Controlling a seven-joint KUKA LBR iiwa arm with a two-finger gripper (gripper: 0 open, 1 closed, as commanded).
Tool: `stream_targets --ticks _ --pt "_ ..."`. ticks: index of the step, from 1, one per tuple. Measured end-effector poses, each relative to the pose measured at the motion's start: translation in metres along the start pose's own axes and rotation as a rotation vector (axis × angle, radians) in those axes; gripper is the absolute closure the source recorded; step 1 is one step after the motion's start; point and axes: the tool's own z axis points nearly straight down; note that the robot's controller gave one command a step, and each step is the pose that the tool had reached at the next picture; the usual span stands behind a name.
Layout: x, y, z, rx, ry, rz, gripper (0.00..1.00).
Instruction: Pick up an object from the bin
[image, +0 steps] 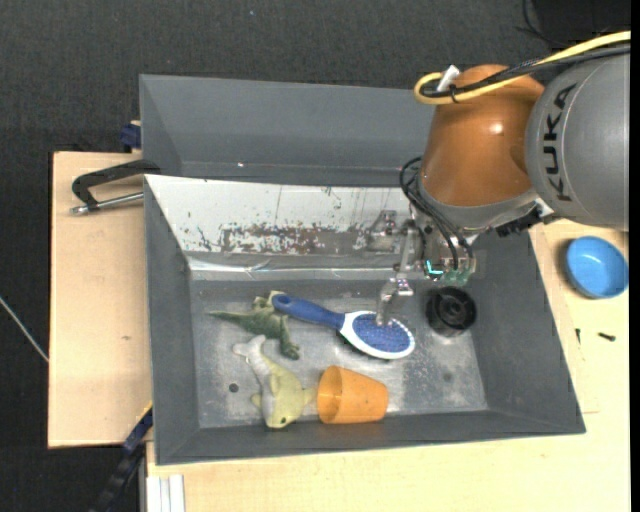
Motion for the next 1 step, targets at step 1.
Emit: stream_targets --ticks 1 --pt "0.0043 0.0 0.1229 -0.003 -0.013 0.186 0.0"
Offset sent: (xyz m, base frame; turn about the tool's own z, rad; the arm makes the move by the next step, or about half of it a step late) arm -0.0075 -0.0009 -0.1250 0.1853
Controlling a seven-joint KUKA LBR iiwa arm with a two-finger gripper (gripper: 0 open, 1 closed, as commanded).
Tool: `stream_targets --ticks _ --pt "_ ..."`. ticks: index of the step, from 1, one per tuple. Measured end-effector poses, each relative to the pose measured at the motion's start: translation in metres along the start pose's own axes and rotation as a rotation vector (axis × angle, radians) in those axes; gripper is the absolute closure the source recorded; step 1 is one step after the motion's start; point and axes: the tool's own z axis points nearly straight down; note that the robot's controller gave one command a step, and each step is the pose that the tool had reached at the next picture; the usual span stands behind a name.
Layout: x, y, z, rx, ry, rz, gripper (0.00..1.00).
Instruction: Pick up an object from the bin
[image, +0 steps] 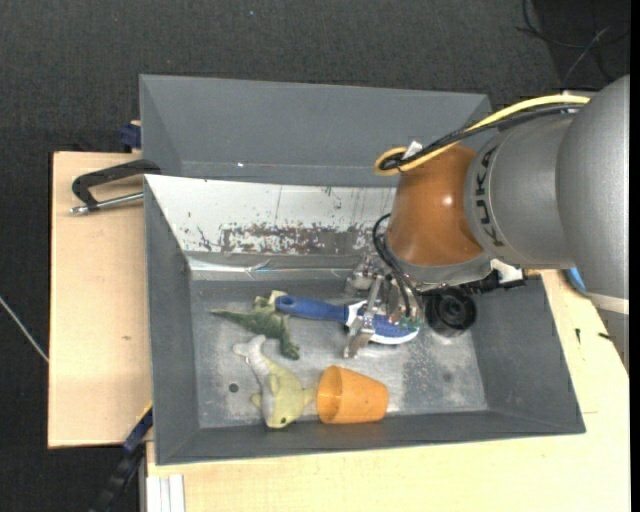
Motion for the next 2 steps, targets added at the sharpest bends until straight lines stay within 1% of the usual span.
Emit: stream_targets --ticks 1,2 --pt "0.009 0.008 -0.03 0.0 -0.001 0.128 0.0" --pt "0.005 0.026 -0.039 0.0 0.0 0.231 0.0"
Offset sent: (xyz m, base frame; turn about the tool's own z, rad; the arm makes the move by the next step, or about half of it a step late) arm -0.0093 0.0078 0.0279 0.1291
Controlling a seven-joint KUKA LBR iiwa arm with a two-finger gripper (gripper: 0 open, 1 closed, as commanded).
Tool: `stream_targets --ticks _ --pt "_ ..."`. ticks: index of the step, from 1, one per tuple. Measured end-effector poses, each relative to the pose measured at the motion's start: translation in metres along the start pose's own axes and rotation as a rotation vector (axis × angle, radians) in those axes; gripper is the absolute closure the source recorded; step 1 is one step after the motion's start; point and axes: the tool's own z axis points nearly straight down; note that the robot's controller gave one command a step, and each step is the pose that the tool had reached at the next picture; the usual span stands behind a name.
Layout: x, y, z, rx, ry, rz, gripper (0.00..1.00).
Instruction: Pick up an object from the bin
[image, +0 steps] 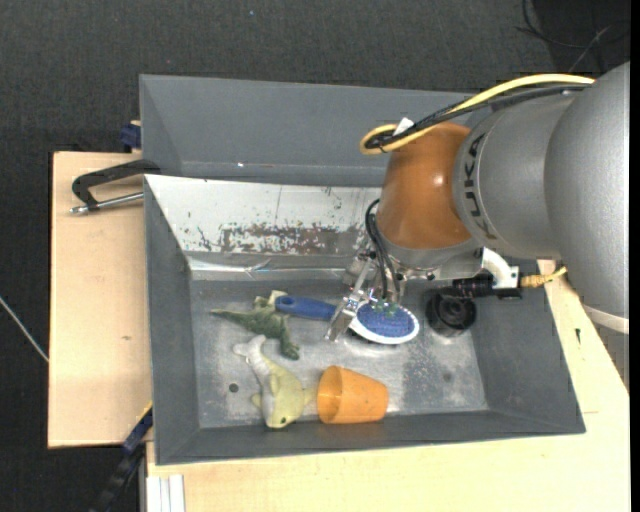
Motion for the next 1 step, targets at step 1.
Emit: stream_targets --ticks 1 --pt "0.0067 -0.0074 0.0382 0.0 0.002 0.207 0.0"
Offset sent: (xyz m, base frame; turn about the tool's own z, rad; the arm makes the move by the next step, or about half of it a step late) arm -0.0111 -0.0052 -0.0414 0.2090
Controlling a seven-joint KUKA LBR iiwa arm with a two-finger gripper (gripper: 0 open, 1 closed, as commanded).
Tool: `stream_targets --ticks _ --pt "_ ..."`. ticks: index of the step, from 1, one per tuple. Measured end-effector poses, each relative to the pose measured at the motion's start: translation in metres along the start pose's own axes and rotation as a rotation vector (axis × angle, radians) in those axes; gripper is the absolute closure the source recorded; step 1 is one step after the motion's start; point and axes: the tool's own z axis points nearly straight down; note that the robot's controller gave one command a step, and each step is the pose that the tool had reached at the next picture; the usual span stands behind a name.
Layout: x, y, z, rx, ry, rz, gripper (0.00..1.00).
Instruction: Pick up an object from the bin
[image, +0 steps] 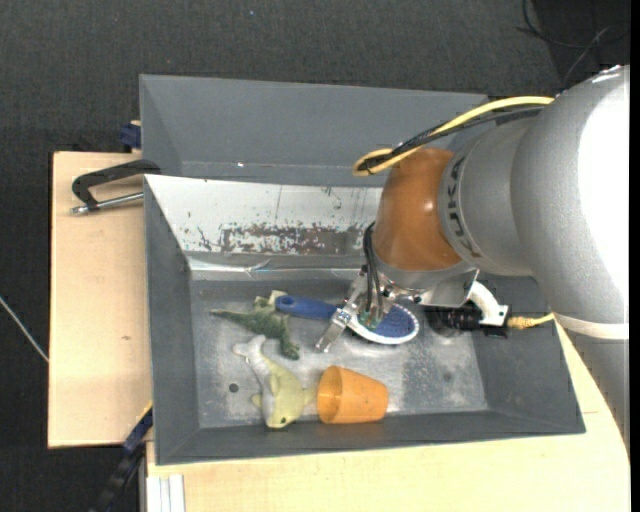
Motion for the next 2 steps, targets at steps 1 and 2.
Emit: stream_targets --ticks 1,2 --pt "-0.0003 0.0016 -0.0018 0.001 0.001 -0.002 0.0" --pt "-0.0014 0.0017 -0.0021 0.0 -0.003 -0.001 1.0"
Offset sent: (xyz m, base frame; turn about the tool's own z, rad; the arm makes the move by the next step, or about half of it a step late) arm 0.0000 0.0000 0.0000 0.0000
